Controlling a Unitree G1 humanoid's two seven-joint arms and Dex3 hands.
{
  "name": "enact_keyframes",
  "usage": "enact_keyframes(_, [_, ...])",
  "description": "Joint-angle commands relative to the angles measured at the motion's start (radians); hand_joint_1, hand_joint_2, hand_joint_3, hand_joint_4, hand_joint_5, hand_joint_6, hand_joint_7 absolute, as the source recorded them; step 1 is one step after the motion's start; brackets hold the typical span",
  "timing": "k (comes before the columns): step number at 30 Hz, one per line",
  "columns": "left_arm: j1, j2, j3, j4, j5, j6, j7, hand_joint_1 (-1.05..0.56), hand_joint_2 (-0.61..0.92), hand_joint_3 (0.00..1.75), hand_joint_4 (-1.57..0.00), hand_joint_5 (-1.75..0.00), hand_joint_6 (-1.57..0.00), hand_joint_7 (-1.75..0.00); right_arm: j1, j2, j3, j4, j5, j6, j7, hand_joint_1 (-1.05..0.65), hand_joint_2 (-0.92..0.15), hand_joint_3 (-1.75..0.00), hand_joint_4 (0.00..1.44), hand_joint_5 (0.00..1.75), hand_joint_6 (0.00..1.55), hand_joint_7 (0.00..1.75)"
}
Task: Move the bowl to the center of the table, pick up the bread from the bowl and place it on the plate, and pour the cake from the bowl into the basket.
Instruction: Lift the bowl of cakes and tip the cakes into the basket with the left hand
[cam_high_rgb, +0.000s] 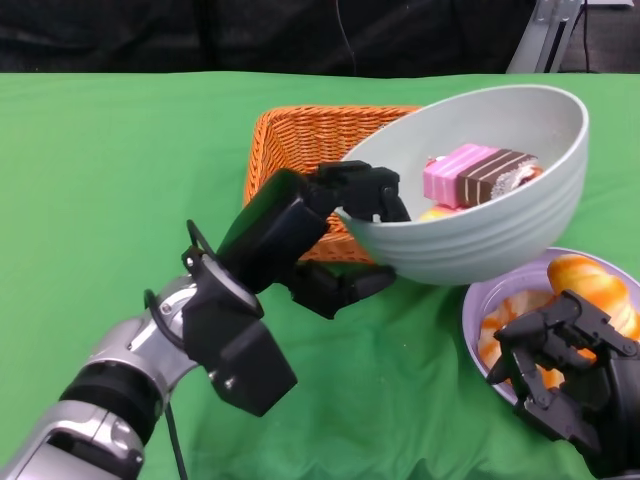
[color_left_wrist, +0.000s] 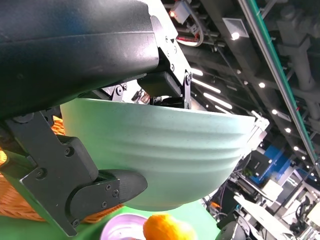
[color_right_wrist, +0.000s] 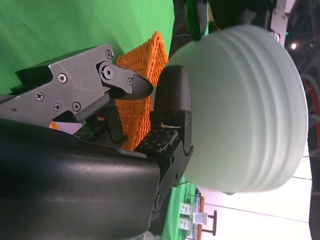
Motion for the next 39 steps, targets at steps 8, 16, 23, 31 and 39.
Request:
enact_keyframes(8, [-0.09,-0.055,0.035,0.052,0.004,0.046,0.023,-0.02,0.66,0.92,-0.66,-1.75,-0.69,-1.39,0.002,-0.016,0.007,0.019,0.005,-0.009,0.01,-0.09,-0.79,-0.64,0.76,1.58,0.7,1.26])
enact_keyframes(16, [-0.118,-0.077,0.034,0.085,0.013,0.076,0.04,-0.02,0.67,0.95,-0.69,-1.63,-0.7,-1.43,0.002,-0.012,0.007,0.025,0.003,-0.007,0.005,-0.09,-0.74,-0.74,0.76,1.56,0.73,1.22])
enact_keyframes(23, [-0.144,-0.105,0.059,0.114,-0.028,0.112,0.012,-0.02,0.71,0.88,-0.77,-1.38,-0.72,-1.37,-0.004,-0.01,0.008,0.048,0.018,-0.021,0.022,-0.06,-0.71,-0.81,0.76,1.57,0.72,1.24])
enact_keyframes(31, [-0.178,-0.139,0.106,0.15,-0.088,0.151,-0.055,-0.04,0.85,0.56,-0.74,-1.53,-0.72,-1.31,-0.004,-0.013,0.008,0.054,0.005,-0.023,0.019,-0.06,-0.69,-0.86,0.76,1.57,0.72,1.22])
enact_keyframes(39, [-0.184,-0.175,0.157,0.157,-0.161,0.205,-0.129,-0.05,0.83,0.64,-0.8,-1.43,-0.75,-1.25,-0.02,-0.014,0.0,0.093,0.02,-0.048,0.035,-0.05,-0.69,-0.87,0.75,1.56,0.73,1.21])
